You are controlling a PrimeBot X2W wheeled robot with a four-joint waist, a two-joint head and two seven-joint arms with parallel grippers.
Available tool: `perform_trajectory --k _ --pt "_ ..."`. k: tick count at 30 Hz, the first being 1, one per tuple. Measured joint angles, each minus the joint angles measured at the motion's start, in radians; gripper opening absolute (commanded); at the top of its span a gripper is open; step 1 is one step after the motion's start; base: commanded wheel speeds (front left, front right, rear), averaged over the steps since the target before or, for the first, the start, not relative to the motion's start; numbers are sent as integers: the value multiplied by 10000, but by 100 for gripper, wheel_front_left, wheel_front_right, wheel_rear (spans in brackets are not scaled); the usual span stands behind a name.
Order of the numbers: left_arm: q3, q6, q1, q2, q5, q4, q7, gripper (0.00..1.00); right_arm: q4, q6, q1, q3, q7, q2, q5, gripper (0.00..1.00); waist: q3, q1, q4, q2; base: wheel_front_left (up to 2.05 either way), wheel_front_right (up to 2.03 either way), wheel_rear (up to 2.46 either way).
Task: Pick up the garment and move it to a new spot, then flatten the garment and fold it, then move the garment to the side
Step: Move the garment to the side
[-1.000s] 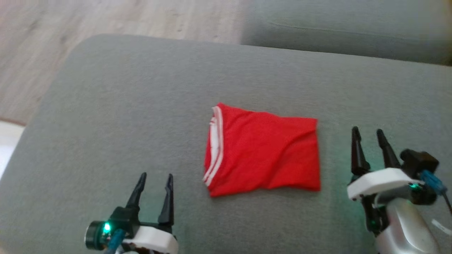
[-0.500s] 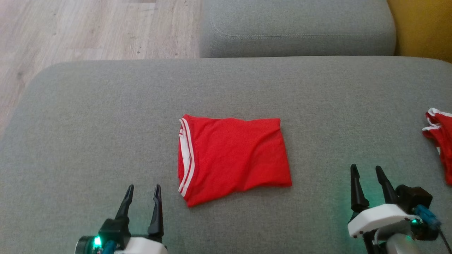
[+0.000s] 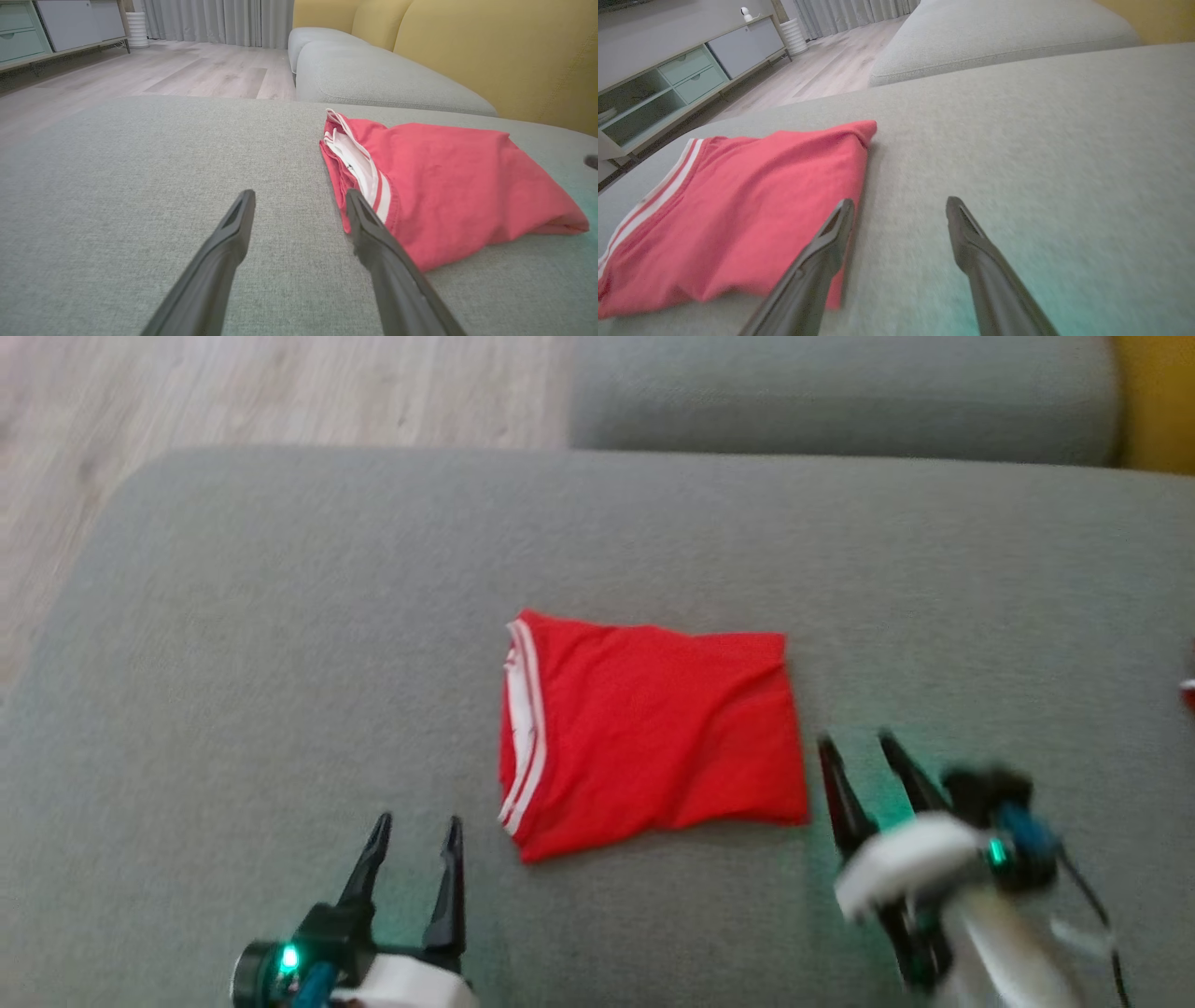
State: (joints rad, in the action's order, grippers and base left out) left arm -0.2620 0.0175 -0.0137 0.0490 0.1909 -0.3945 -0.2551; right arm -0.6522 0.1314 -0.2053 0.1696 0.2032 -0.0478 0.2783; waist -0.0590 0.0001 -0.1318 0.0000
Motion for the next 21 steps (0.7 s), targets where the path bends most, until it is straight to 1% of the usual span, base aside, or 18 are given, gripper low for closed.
perform_trajectory --k 1,2,5,8,9,10,11,12,13,17,21 --pt "-86 0 -83 -4 44 4 0 100 -107 0 -401 138 -81 -10 38 100 -95 1 -107 0 0 0 0" --pt "-86 0 -83 -4 44 4 0 100 -107 0 -401 138 -81 -10 38 100 -95 1 -107 0 0 0 0" --pt "-322 4 -314 -4 71 4 0 100 -564 0 -1453 334 -238 -12 79 100 -363 1 -472 0 0 0 0" --pt "-468 4 -392 -2 128 -44 0 100 -1356 0 -1935 351 -587 -19 77 100 -580 1 -858 0 0 0 0" --pt "-556 2 -426 -2 134 -63 0 100 -2033 0 -1951 293 -957 -21 25 100 -692 1 -1091 0 0 0 0" --pt "-564 4 -426 -2 134 -71 0 100 -2247 0 -1944 213 -986 -19 -8 100 -741 1 -1192 0 0 0 0" --pt "-564 8 -427 -2 134 -69 0 100 -2332 0 -1988 196 -991 -42 -69 86 -785 0 -1268 0 0 0 0" --pt "-560 27 -426 -2 134 -65 0 100 -2403 0 -2081 205 -991 -59 -86 16 -833 -2 -1308 0 0 0 0" --pt "-545 65 -425 -2 134 -63 0 100 -2441 0 -2186 272 -974 -73 -29 0 -875 -1 -1303 0 0 0 0" --pt "-378 71 -429 -2 113 -61 0 100 -2596 0 -2342 644 -487 -46 224 0 -907 0 -957 0 0 0 0" --pt "-209 -2 -429 0 44 -61 0 100 -2708 2 -2306 1035 -132 17 479 0 -828 0 -179 0 0 0 0"
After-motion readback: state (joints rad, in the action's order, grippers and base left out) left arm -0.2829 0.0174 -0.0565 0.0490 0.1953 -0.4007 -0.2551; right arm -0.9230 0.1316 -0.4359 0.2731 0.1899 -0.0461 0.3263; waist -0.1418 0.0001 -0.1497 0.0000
